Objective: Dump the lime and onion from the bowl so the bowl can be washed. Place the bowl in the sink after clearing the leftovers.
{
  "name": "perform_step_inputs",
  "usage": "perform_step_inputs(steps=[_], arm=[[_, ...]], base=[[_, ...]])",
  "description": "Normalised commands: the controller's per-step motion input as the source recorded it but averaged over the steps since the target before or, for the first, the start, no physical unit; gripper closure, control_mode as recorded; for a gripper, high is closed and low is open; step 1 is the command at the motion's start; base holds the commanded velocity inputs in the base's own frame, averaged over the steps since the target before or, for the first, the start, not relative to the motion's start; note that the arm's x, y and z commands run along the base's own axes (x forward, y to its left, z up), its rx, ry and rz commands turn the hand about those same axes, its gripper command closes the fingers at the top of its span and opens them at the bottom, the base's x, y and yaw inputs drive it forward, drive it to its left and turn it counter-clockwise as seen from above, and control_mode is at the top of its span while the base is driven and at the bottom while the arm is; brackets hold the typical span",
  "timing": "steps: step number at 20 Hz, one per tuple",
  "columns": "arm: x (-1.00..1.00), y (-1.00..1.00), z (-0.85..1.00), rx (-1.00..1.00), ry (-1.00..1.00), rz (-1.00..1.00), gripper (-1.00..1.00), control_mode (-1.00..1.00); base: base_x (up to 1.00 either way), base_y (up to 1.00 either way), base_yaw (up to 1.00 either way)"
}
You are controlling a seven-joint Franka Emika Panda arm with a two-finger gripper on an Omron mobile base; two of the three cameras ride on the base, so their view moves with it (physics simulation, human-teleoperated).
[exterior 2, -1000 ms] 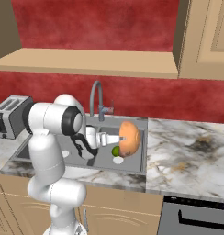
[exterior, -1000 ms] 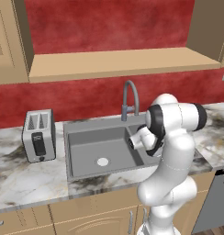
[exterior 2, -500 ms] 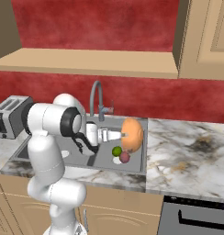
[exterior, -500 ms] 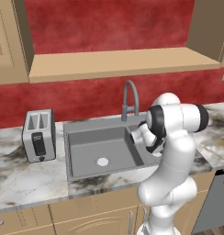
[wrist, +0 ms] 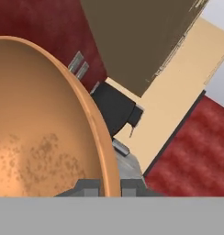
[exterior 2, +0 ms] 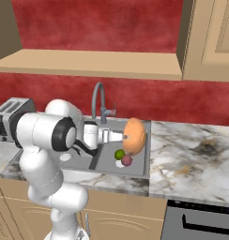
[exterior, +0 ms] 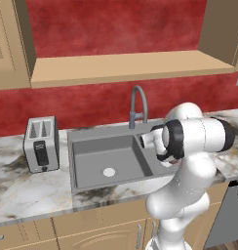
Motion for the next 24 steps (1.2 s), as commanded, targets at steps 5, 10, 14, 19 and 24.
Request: perform_step_inputs(steps=[5,10,14,19,24], arm=[[-0.6,0.0,0.42,0.25,-0.05,0.03,1.0,-1.0],[-0.6,0.0,0.58,0.26,-0.09,0.03,1.0,-1.0],[-0.56,0.0,0.61,0.29,-0.07,0.0,1.0,-1.0],[-0.72,0.0,0.56,0.3,-0.06,0.03,1.0,-1.0],[-0.85,0.12,0.34,0.37,0.0,0.04,1.0,-1.0]], base=[[0.0,0.0,0.0],[0.0,0.0,0.0],[0.0,0.0,0.0],[0.0,0.0,0.0],[0.0,0.0,0.0]])
